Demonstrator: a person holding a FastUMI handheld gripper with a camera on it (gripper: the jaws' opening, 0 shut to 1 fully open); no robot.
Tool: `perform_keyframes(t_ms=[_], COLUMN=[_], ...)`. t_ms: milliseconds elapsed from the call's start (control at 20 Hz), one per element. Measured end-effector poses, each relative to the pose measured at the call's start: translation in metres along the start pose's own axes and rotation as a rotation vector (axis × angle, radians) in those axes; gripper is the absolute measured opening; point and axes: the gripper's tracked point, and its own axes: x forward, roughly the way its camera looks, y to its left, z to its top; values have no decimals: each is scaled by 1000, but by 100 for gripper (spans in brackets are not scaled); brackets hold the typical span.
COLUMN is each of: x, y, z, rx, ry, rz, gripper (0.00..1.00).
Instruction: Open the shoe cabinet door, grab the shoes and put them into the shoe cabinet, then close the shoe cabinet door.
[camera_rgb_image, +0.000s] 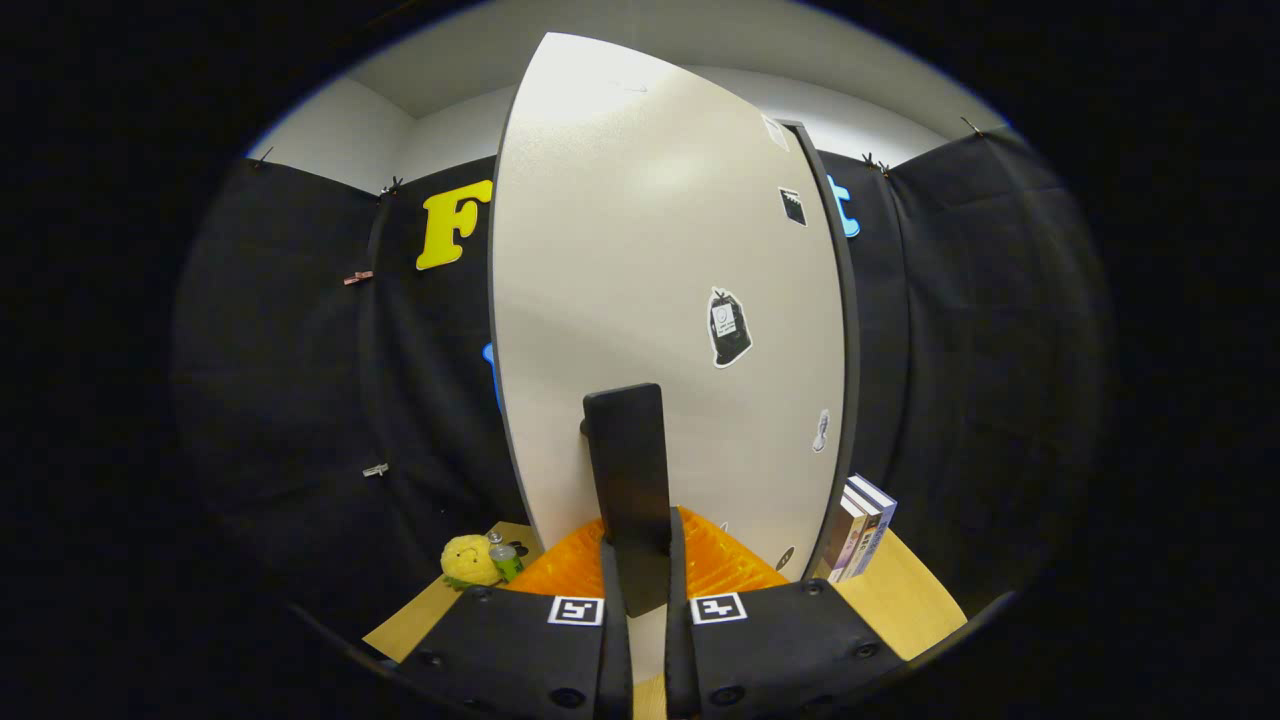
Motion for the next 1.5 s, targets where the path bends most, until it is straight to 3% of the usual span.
perform_keyframes(t_ms=[500,1000,1250,1500], x=[-57,-75,-87,-99], y=[-94,-159,-206,-211], z=[8,17,20,23], rx=[-2,1,19,44], ry=[-22,-37,-44,-61], rz=[-91,-150,-230,-222], gripper=[16,15,5,8])
